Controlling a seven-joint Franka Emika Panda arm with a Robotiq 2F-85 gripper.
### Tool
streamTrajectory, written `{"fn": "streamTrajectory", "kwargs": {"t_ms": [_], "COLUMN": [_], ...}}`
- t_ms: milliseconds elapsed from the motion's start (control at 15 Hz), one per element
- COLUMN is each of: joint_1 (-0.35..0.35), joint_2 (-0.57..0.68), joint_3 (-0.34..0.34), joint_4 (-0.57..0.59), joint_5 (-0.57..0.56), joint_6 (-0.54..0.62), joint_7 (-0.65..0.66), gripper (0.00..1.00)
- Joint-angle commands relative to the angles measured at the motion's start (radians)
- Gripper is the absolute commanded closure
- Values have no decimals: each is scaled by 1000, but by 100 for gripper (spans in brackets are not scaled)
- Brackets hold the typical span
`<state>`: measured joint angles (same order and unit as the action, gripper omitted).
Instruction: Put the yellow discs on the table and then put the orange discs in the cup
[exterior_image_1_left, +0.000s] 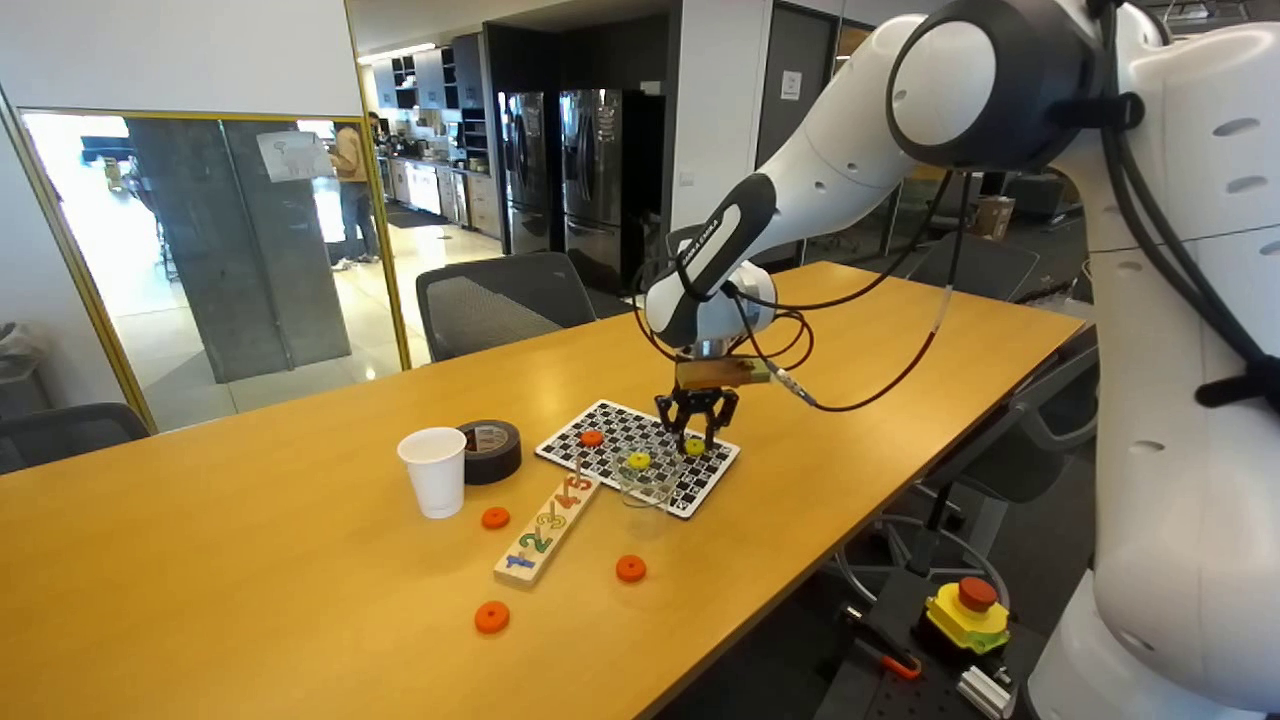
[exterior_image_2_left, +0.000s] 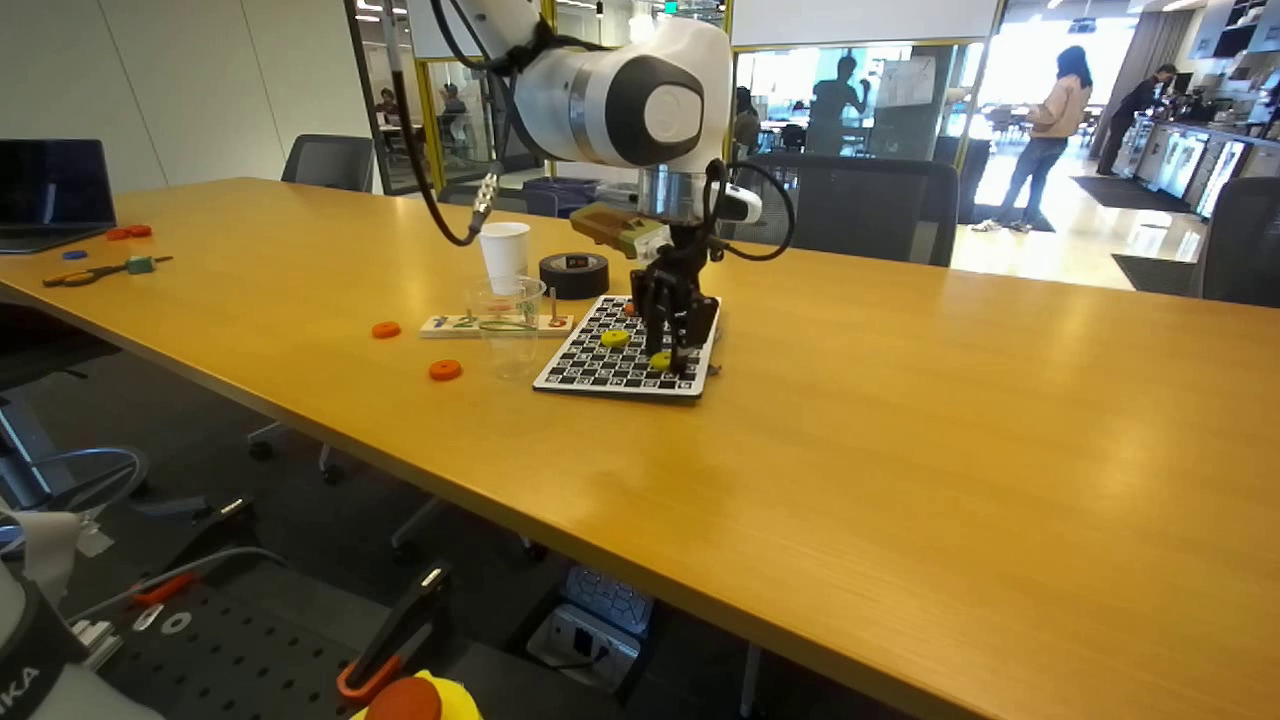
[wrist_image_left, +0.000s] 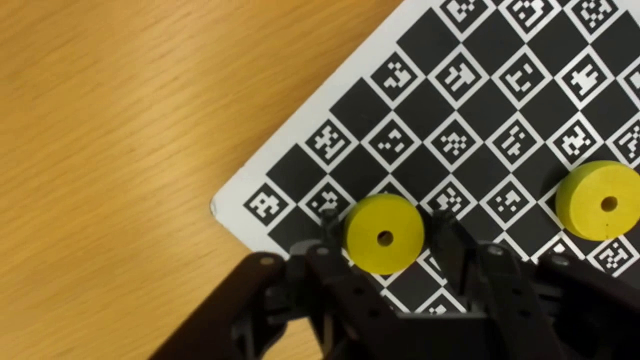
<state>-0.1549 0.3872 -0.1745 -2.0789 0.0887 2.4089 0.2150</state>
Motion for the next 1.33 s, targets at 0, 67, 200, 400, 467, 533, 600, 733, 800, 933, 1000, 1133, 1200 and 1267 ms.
{"fn": "streamTrajectory", "kwargs": {"t_ms": [0, 67, 200, 400, 467, 533, 600, 733, 800, 933, 1000, 1133, 1200, 1267], "joint_1": [25, 29, 45, 73, 84, 95, 105, 115, 118, 114, 112, 117, 118, 122], "joint_2": [-45, -51, -72, -164, -207, -248, -299, -396, -441, -515, -546, -595, -609, -622], "joint_3": [-13, -14, -19, -30, -35, -40, -40, -21, -3, 42, 66, 112, 129, 144], "joint_4": [-35, -41, -60, -128, -158, -186, -221, -283, -313, -357, -373, -400, -407, -412], "joint_5": [-25, -28, -41, -74, -94, -119, -149, -204, -224, -244, -236, -187, -169, -145], "joint_6": [-8, -9, -7, 9, 15, 18, 22, 27, 30, 27, 25, 22, 18, 11], "joint_7": [51, 61, 94, 166, 201, 242, 283, 363, 400, 444, 447, 398, 390, 373], "gripper": [80, 84, 84, 84, 84, 84, 84, 84, 84, 84, 84, 84, 84, 84]}}
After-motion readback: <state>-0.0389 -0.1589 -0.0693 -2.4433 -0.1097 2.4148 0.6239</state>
